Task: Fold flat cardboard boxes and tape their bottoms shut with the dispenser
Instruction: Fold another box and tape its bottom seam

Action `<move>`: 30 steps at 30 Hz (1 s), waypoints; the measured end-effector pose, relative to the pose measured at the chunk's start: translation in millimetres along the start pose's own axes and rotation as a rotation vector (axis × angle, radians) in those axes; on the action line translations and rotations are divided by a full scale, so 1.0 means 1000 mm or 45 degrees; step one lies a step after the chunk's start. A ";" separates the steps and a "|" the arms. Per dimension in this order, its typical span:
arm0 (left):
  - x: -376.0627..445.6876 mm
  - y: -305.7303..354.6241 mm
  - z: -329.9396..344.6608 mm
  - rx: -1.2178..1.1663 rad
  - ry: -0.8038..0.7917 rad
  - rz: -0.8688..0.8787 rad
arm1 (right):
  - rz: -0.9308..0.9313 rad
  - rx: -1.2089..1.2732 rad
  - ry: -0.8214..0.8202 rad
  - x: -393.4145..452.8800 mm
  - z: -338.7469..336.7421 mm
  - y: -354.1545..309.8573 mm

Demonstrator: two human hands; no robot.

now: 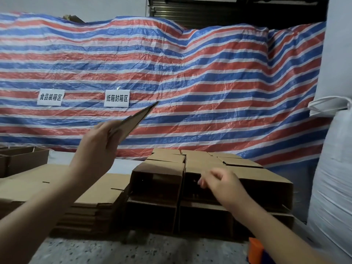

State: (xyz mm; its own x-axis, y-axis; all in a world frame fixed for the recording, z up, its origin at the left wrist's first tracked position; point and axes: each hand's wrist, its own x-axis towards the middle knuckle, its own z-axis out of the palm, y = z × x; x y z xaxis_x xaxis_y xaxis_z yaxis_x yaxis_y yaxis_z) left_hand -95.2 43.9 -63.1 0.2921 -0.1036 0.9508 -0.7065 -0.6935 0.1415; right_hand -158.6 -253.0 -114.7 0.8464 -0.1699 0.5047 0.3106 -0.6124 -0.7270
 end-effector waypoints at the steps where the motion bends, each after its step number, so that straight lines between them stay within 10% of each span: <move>1: 0.007 0.012 -0.005 -0.054 0.036 0.020 | -0.032 0.023 0.064 0.006 -0.007 -0.008; 12: 0.018 0.089 -0.009 -1.098 -0.009 -0.373 | -0.045 0.492 0.376 0.054 -0.087 -0.069; 30: -0.066 0.061 0.073 -1.183 -0.413 -1.202 | 0.516 0.651 0.447 -0.026 -0.041 0.025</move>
State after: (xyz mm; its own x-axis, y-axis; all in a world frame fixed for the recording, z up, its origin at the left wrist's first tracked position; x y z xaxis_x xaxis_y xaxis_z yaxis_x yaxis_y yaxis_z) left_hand -110.1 -43.5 -137.8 0.9470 -0.1120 0.3010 -0.2871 0.1247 0.9498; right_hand -190.9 -295.4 -127.1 0.7760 -0.5956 0.2075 0.2381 -0.0279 -0.9708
